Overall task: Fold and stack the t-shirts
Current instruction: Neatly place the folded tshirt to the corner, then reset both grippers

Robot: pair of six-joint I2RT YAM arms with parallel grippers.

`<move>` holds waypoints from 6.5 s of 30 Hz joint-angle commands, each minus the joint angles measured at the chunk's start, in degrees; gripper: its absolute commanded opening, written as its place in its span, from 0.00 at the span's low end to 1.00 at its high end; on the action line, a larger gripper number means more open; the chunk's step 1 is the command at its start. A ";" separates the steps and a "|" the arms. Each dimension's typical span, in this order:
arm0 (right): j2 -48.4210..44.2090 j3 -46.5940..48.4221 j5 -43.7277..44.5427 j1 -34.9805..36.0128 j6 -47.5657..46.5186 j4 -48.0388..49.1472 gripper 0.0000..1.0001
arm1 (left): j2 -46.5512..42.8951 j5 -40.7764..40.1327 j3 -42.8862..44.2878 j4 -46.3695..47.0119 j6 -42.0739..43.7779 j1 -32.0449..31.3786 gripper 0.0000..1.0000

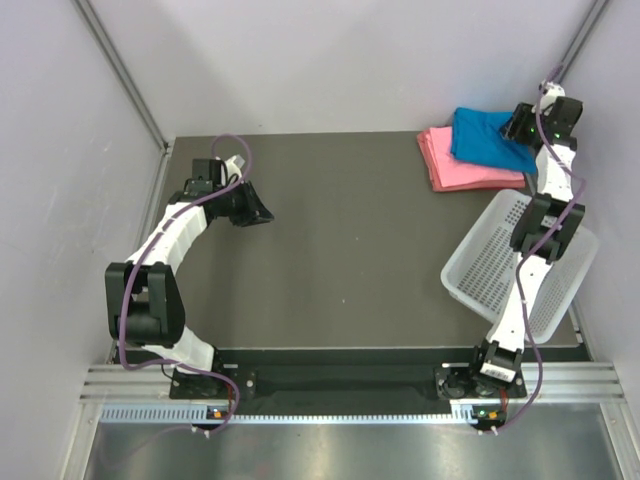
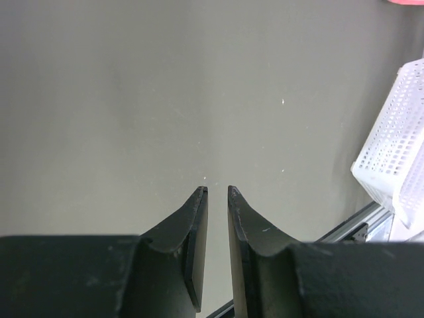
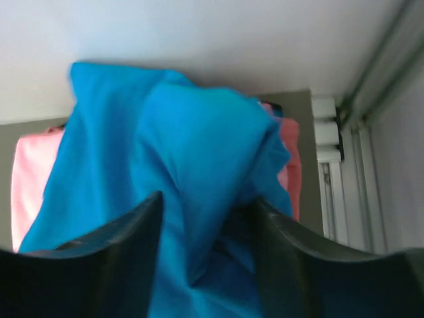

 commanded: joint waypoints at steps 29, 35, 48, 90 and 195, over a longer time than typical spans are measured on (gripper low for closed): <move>-23.18 -37.73 43.58 23.48 -42.48 17.94 0.74 | -2.53 3.23 0.24 1.49 0.41 0.21 0.23; -21.60 -39.74 47.19 25.32 -47.85 18.64 0.73 | -2.52 3.93 0.24 1.85 -0.03 0.21 0.24; -21.94 -43.17 49.83 26.91 -51.82 20.40 0.69 | -2.08 5.34 -0.03 2.72 -0.64 0.21 0.23; -14.74 -39.49 54.58 30.16 -61.48 26.46 0.44 | -2.79 6.48 -0.64 3.25 -1.08 0.30 0.23; -89.44 -71.30 13.10 44.75 19.81 -3.23 1.00 | -29.15 14.74 5.25 13.97 -9.78 -0.05 0.99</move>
